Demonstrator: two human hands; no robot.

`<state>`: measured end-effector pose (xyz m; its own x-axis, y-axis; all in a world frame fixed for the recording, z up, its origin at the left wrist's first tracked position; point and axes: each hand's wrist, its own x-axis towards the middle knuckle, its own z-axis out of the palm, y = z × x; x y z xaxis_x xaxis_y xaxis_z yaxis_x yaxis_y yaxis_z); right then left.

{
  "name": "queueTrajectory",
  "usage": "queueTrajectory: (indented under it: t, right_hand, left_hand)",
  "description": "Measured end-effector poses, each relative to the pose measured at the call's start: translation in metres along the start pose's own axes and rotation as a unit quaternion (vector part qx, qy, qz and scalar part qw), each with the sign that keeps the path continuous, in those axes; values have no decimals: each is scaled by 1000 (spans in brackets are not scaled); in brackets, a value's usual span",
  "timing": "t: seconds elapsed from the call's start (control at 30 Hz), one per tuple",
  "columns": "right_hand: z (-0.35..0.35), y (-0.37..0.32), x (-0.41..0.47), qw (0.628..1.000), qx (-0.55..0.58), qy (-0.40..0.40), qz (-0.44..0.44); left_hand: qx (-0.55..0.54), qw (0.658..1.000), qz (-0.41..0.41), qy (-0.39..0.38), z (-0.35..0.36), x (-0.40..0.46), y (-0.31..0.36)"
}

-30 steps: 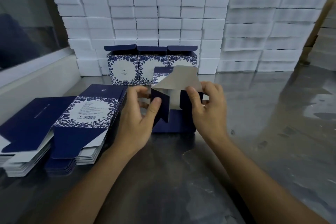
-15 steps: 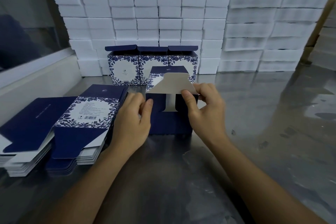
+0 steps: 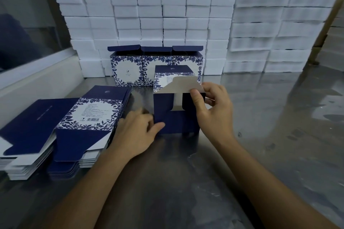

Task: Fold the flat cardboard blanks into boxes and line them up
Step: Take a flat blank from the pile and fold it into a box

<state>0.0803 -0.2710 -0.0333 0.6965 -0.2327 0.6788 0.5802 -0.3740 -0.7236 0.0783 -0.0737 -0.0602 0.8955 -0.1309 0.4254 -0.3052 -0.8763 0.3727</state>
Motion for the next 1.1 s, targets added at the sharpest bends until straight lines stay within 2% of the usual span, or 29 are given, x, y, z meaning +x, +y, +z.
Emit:
queueTrajectory:
  t: [0.1,0.23,0.33,0.4,0.47,0.53,0.6,0.67,0.77,0.93,1.1]
  right_hand:
    - [0,-1,0,998,17,-37,53]
    - [-2,-3,0,992,59,-81,77]
    - [-5,-5,2,984,115,-79,107]
    - [-6,-3,4,982,119,-86,118]
    - [-6,-2,4,985,90,-100,112]
    - [-5,0,3,990,49,-95,92]
    - [-3,1,1,995,14,-79,54]
    - [-3,1,0,997,-19,-71,6]
    - [-1,-3,-3,994,-63,-68,-52]
    - [11,-18,-11,968,-191,-55,-151]
    - [18,-23,-15,950,-247,-62,-180]
  left_hand:
    - [39,998,-30,-43,3,2,-5]
    - [24,998,-28,-50,0,4,-6]
    - [-10,999,-20,-31,-2,0,-4]
    - [-125,991,-44,20,-5,-1,1]
    - [-280,955,-66,74,-12,0,11]
    - [-347,932,-42,96,-14,1,16]
    - [-310,945,2,109,-12,-1,21]
    - [-234,959,32,154,-10,-3,22]
    - [-170,959,56,220,-10,-3,24]
    - [-109,966,67,224,-14,-8,38]
    - [-68,971,67,220,-15,-7,42]
